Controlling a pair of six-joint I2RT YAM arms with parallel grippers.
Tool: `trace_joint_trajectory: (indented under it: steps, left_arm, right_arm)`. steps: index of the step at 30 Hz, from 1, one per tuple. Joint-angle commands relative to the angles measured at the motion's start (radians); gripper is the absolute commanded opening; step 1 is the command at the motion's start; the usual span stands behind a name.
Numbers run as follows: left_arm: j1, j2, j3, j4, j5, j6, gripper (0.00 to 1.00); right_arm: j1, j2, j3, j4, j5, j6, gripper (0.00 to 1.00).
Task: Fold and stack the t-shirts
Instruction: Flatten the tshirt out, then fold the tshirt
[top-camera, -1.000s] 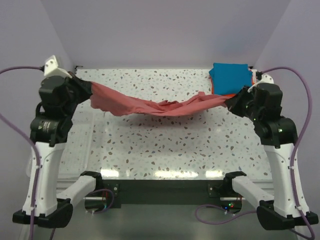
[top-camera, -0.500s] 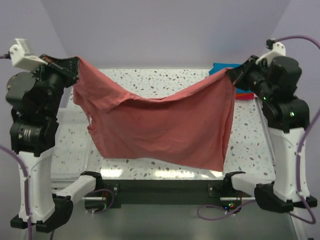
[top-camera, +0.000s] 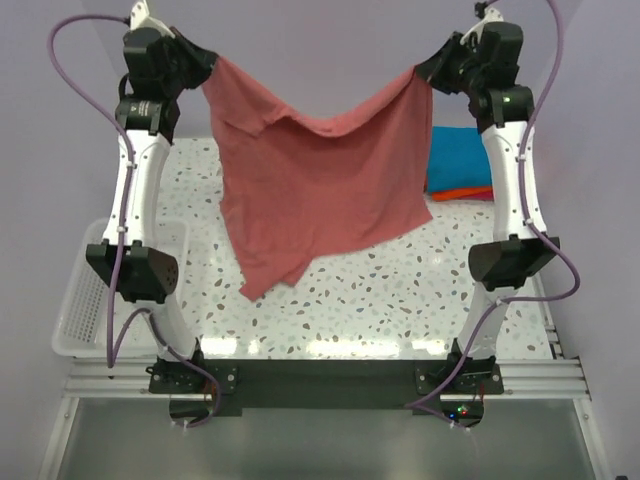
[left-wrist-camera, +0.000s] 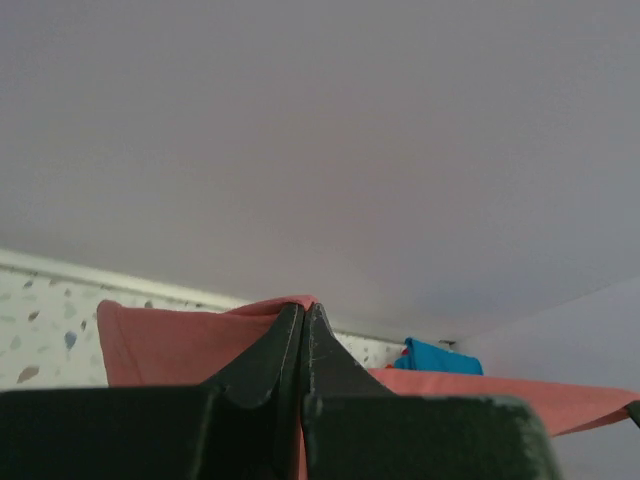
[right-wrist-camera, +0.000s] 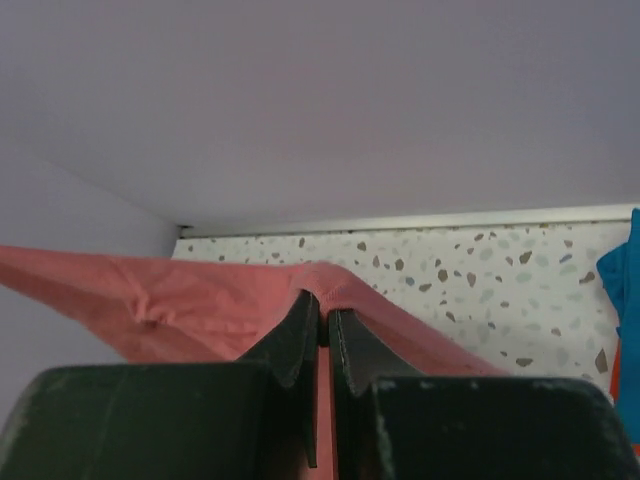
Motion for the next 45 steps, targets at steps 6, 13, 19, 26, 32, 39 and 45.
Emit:
trace_joint_trajectory:
  steps: [6,13,19,26,32,39,45]
  left_arm:
    - [0.089,-0.149,0.066,0.228,0.147,-0.052,0.00]
    - [0.086,-0.434,-0.533,0.305,0.173,-0.084,0.00]
    - [0.053,-0.663,-1.096,0.248,0.091,-0.097,0.00]
    - [0.023,-0.817,-1.457,0.107,-0.028,-0.057,0.00]
    - [0.016,-0.765,-1.508,0.093,-0.034,-0.023,0.09]
    - [0.014,-0.707,-1.407,0.021,-0.052,0.015,0.43]
    - [-0.004,-0.795,-1.384,-0.120,-0.149,-0.014,0.51]
  right_arm:
    - [-0.119,-0.189,-0.084,0.222,-0.104,0.071,0.00]
    - [-0.135,-0.365,-0.568,0.271,-0.173,0.064,0.00]
    - [-0.135,-0.548,-1.181,0.315,-0.144,0.091,0.00]
    - [-0.135,-0.573,-1.530,0.226,-0.054,-0.039,0.00]
    - [-0.135,-0.552,-1.584,0.236,-0.008,-0.025,0.21]
    - [-0.135,-0.596,-1.529,0.170,0.057,-0.021,0.54]
    - [-0.134,-0.827,-1.650,0.100,0.062,0.018,0.60]
